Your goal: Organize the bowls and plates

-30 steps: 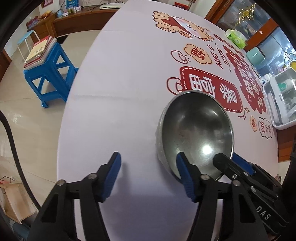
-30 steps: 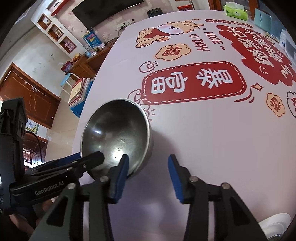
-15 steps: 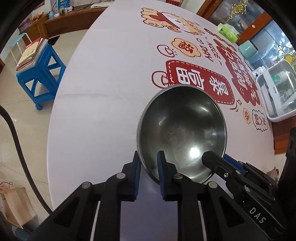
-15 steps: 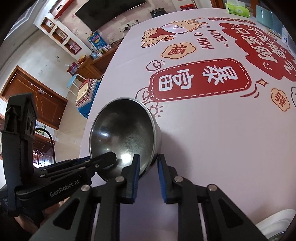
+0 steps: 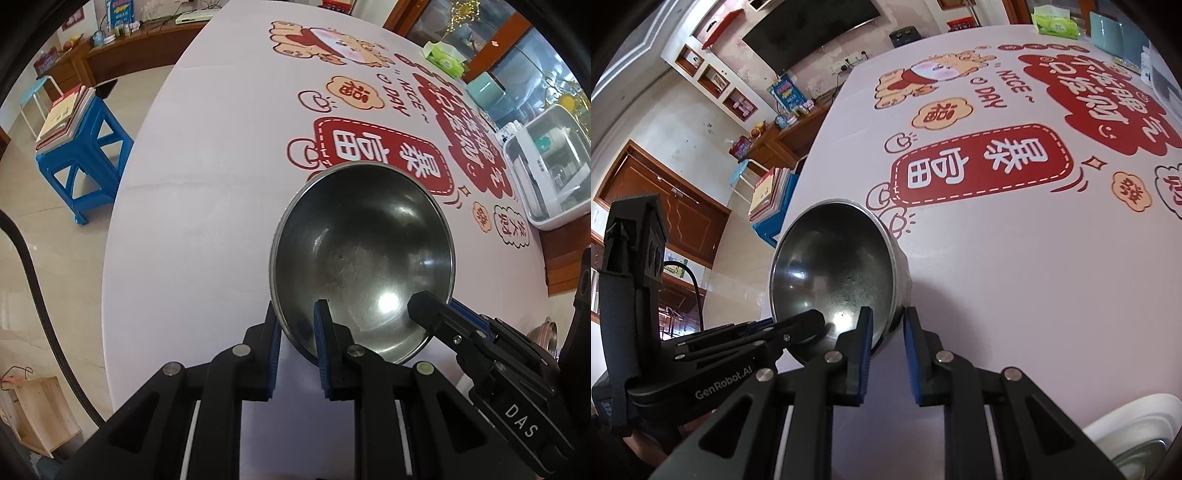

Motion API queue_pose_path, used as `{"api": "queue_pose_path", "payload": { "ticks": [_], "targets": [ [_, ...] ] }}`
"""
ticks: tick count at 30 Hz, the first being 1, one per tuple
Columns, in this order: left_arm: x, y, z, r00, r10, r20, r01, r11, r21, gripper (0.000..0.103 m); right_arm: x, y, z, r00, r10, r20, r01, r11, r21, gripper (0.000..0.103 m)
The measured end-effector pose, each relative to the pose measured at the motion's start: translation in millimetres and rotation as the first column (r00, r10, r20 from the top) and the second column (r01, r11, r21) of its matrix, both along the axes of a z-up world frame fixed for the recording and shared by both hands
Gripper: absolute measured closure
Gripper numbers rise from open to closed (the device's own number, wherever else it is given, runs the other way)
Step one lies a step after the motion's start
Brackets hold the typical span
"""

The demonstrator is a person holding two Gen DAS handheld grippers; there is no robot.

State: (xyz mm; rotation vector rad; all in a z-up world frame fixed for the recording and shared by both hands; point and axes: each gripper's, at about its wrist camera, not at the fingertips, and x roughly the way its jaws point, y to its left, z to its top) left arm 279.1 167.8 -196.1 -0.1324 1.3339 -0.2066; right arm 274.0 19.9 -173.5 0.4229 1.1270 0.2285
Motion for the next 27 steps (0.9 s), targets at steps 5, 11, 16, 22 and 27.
{"api": "queue_pose_path", "payload": {
  "ticks": [5,11,16,22,27],
  "targets": [
    [-14,-5,19,0.999,-0.019,0.038,0.019,1.000,0.005,0.087,-13,-7,13,0.999,-0.014,0.037,0.013,1.000,0.011,0.088],
    [-37,-11,42,0.995,-0.031,0.095,0.030,1.000,0.010,0.087,-33,-13,31,0.996,-0.021,0.091,0.019,1.000,0.019,0.088],
    [-59,-16,58,0.990,-0.046,0.134,0.044,0.999,0.018,0.086,-51,-18,44,0.991,-0.032,0.132,0.028,0.999,0.029,0.089],
    [-88,-26,78,0.983,-0.064,0.173,0.060,0.998,0.025,0.086,-73,-28,61,0.984,-0.029,0.178,0.025,0.999,0.026,0.091],
    [-113,-41,86,0.981,-0.080,0.175,0.076,0.997,0.033,0.086,-96,-36,71,0.982,-0.004,0.188,0.006,1.000,-0.008,0.091]
  ]
}}
